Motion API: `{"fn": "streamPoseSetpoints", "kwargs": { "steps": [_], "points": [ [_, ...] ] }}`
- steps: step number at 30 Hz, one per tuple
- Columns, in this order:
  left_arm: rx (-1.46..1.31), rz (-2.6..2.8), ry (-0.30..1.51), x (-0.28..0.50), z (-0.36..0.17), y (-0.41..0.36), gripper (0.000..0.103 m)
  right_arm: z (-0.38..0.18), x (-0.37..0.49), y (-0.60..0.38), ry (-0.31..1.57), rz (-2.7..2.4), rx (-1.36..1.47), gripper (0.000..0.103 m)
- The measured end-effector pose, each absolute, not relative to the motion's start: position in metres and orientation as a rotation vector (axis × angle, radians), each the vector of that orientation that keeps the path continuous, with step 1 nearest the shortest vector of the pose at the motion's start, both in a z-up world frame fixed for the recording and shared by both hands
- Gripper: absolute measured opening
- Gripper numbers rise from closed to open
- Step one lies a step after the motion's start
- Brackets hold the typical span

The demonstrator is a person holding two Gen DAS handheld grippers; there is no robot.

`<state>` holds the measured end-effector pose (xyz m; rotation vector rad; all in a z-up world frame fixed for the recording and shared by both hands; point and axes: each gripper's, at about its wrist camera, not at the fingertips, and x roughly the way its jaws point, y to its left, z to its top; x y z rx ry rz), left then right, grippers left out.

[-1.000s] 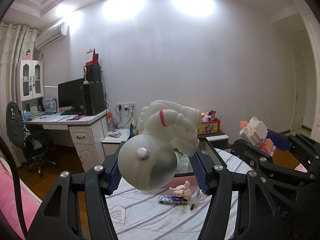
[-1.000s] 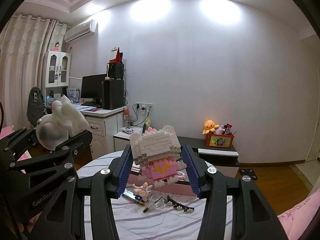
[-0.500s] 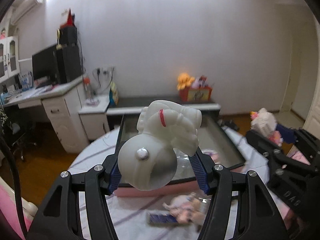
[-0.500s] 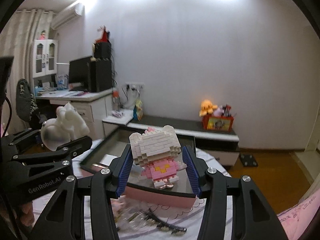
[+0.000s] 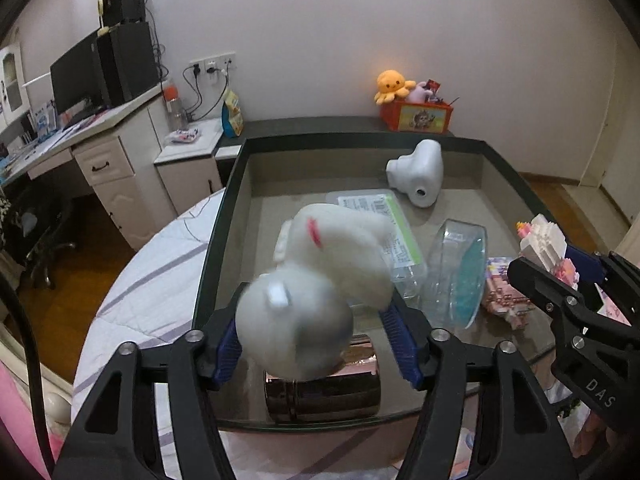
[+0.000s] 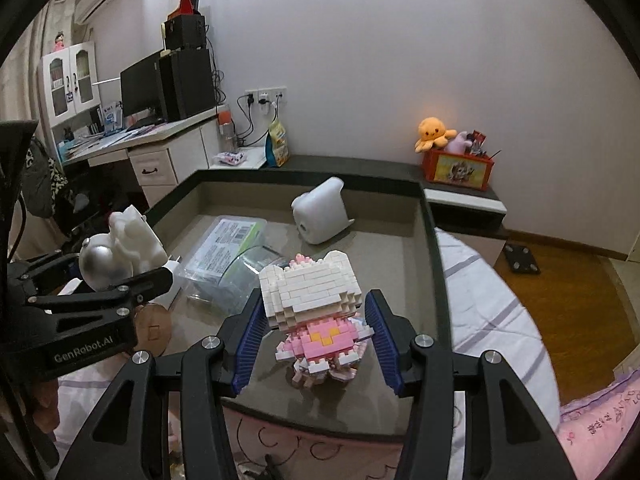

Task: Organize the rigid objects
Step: 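Carry the plush toy and block figure into the pink box and open both tools, then withdraw both tools from the box back over the bed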

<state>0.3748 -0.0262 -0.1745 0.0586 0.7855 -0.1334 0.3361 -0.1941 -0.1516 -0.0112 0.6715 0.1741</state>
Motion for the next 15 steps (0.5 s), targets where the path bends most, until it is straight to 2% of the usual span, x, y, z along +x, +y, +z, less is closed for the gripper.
{"fn": "streamPoseSetpoints", "kwargs": {
  "steps": [1, 2, 4, 5, 6, 10, 15],
  "points": [
    [0.055, -0.131, 0.784, 0.374, -0.175, -0.025, 0.074, -0.153, 0.337, -0.194, 0.675, 0.178, -0.008, 0.052],
    [0.053, -0.129, 0.779, 0.373, -0.174, -0.024, 0.083, -0.154, 0.337, -0.193, 0.679, 0.178, -0.009, 0.052],
    [0.058, -0.127, 0.763, 0.369, -0.171, -0.021, 0.087, -0.154, 0.336, -0.193, 0.681, 0.174, -0.007, 0.060],
    [0.062, -0.130, 0.754, 0.364, -0.169, -0.020, 0.089, -0.152, 0.334, -0.193, 0.677, 0.169, -0.005, 0.082],
    [0.064, -0.131, 0.746, 0.358, -0.165, -0.020, 0.089, -0.150, 0.332, -0.193, 0.666, 0.164, -0.002, 0.090],
    [0.042, -0.139, 0.694, 0.327, -0.142, -0.013, 0.091, -0.133, 0.315, -0.196, 0.624, 0.165, 0.015, 0.090],
    [0.041, -0.133, 0.568, 0.267, -0.105, -0.006, 0.098, -0.097, 0.265, -0.195, 0.536, 0.165, 0.009, 0.091]
  ]
}}
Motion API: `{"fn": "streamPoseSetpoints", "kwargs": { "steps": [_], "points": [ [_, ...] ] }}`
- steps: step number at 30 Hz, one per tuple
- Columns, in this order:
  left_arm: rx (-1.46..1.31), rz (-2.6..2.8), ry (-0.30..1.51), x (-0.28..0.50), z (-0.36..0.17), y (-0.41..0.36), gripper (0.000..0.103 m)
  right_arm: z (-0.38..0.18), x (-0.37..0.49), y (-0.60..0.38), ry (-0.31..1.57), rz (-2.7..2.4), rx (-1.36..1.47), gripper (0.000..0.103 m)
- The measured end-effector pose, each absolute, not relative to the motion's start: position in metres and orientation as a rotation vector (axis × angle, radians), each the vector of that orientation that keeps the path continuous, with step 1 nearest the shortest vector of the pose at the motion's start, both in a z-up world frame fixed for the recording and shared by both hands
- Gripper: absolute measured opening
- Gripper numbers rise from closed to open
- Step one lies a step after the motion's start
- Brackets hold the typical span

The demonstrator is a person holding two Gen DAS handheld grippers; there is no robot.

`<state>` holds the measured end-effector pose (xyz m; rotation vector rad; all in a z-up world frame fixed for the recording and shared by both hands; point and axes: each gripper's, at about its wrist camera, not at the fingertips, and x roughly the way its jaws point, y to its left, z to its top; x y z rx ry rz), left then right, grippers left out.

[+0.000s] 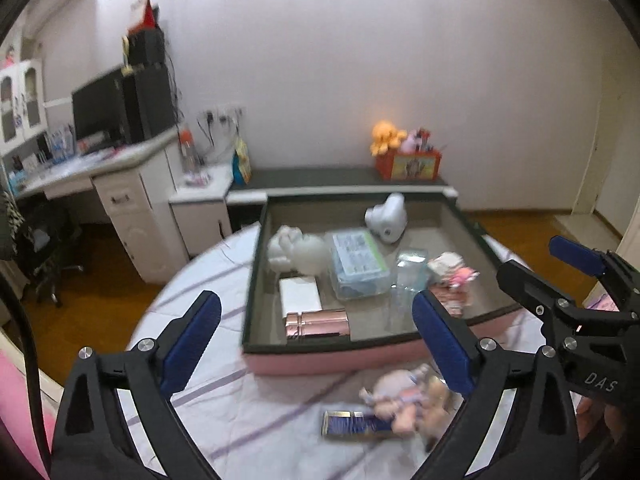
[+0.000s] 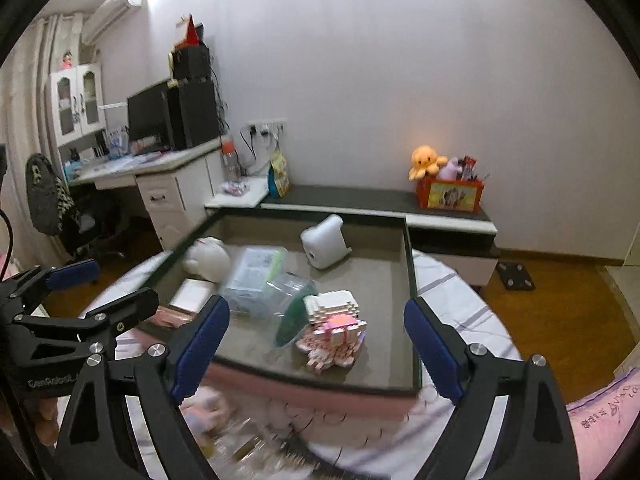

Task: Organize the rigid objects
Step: 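Withdraw both tools from the box back over the bed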

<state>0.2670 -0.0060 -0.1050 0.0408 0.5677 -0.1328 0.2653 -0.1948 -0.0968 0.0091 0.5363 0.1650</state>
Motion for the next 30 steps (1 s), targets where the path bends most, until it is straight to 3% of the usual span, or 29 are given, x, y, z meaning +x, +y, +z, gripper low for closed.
{"fn": "streamPoseSetpoints", "kwargs": {
  "steps": [2, 4, 19, 30],
  "points": [
    [0.035, -0.126, 0.522, 0.241, -0.091, -0.002, 0.100, -0.084, 0.246, -0.193, 0.499, 0.155, 0.003, 0.093],
    [0.021, -0.136, 0.493, 0.218, -0.081, 0.000, 0.101, -0.070, 0.223, -0.190, 0.462, 0.145, -0.015, 0.103],
    [0.047, -0.065, 0.222, 0.065, -0.016, 0.007, 0.101, 0.004, 0.071, -0.177, 0.228, 0.087, -0.077, 0.103],
    [0.053, -0.022, 0.128, 0.024, 0.007, 0.009, 0.101, 0.027, 0.026, -0.173, 0.141, 0.096, -0.080, 0.103]
  ]
}}
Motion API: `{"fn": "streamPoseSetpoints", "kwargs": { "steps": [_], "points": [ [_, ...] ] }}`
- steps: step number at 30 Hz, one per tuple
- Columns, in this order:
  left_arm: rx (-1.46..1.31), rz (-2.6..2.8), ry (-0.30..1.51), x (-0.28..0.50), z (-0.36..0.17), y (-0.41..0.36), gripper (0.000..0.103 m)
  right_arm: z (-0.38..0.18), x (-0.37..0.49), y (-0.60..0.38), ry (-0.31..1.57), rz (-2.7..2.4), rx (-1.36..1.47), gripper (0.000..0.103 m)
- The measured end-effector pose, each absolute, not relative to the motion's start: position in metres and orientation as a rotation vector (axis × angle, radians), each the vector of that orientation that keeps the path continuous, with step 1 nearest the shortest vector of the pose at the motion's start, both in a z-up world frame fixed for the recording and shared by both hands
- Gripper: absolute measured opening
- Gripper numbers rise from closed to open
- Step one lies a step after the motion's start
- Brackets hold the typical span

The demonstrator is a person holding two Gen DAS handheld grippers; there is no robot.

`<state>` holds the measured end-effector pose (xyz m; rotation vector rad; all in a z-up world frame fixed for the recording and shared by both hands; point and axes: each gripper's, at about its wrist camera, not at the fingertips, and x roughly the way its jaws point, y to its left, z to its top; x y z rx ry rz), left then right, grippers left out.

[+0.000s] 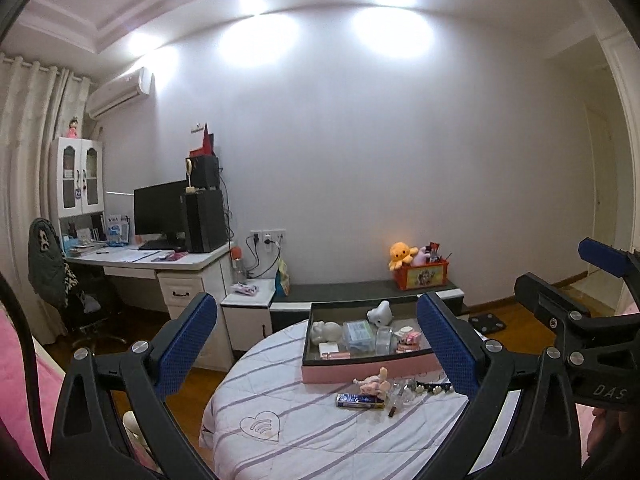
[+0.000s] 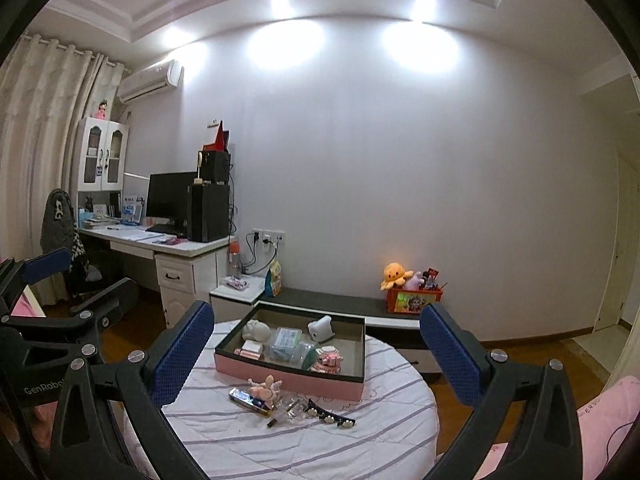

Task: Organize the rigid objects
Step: 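Withdraw both tools from the box back over the bed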

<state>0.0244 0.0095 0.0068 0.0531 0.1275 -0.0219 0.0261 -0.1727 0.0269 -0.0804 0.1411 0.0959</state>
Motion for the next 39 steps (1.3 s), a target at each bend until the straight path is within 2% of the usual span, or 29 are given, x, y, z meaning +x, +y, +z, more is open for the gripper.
{"fn": "streamPoseSetpoints", "kwargs": {
  "steps": [22, 29, 39],
  "points": [
    [0.063, -0.021, 0.145, 0.035, -0.002, 0.006, 0.103, 0.021, 0.027, -0.176, 0.152, 0.092, -0.057, 0.103],
    [0.019, -0.093, 0.333, 0.080, -0.051, 0.014, 0.103, -0.012, 0.060, -0.177, 0.258, 0.102, -0.063, 0.103],
    [0.006, -0.131, 0.632, 0.156, -0.144, 0.003, 0.103, -0.105, 0.133, -0.192, 0.514, 0.081, -0.037, 0.103]
  ]
}}
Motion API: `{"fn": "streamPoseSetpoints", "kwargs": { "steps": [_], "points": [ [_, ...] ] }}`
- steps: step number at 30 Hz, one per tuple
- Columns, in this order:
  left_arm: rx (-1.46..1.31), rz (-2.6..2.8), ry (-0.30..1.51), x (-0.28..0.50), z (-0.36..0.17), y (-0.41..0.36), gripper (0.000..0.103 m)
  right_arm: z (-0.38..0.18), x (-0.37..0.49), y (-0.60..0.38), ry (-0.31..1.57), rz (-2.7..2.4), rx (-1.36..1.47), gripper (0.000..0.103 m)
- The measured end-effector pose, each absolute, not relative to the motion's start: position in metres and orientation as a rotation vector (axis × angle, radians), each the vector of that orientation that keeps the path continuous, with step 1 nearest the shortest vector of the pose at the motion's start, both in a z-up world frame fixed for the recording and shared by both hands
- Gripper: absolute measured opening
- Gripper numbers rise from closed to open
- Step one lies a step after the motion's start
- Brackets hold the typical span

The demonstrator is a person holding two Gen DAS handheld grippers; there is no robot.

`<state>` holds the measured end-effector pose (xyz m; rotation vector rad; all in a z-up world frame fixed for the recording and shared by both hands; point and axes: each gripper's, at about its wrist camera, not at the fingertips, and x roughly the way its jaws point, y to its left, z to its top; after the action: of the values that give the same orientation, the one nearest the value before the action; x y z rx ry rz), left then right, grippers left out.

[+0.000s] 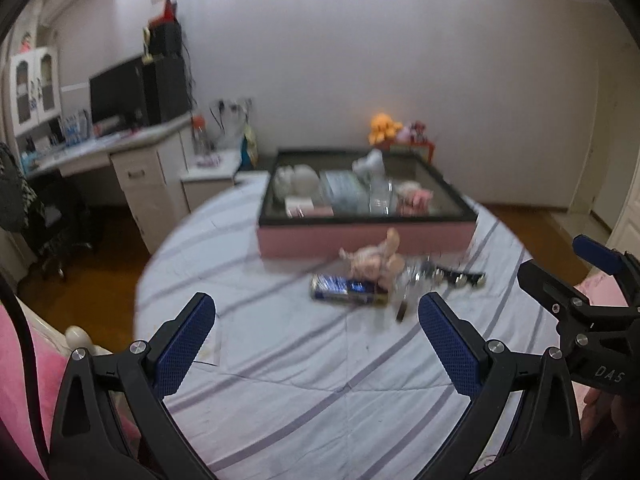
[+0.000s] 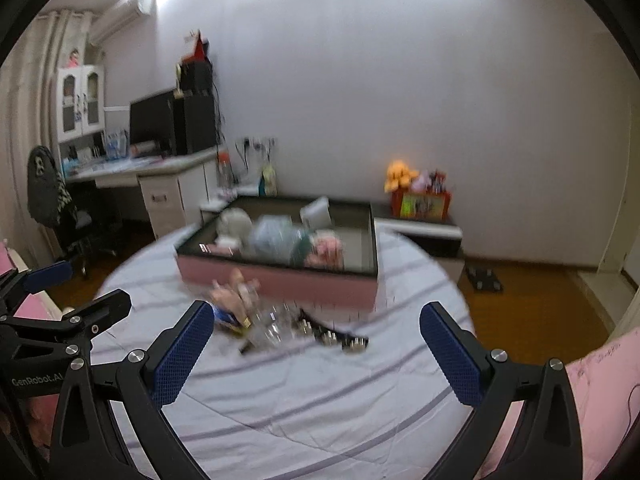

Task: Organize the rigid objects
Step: 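Withdraw both tools from the box back over the bed, then grasp the doll with the left tool while the right tool grasps the black hair clip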

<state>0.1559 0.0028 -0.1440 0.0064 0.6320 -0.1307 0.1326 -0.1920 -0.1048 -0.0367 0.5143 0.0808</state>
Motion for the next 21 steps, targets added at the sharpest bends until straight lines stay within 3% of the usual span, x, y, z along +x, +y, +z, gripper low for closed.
{"fn": "streamPoseSetpoints", "kwargs": {
  "steps": [18, 19, 21],
  "points": [
    [0.017, -0.172, 0.787, 0.259, -0.185, -0.047, 0.102, -0.170, 0.199, -0.245, 0.689, 0.011, 0.036, 0.103],
    [0.019, -0.170, 0.795, 0.263, -0.187, -0.049, 0.099, -0.171, 0.201, -0.246, 0.692, 0.010, 0.038, 0.103],
    [0.045, -0.160, 0.806, 0.271, -0.193, -0.052, 0.071, -0.171, 0.206, -0.246, 0.699, 0.014, 0.041, 0.103]
  ]
}}
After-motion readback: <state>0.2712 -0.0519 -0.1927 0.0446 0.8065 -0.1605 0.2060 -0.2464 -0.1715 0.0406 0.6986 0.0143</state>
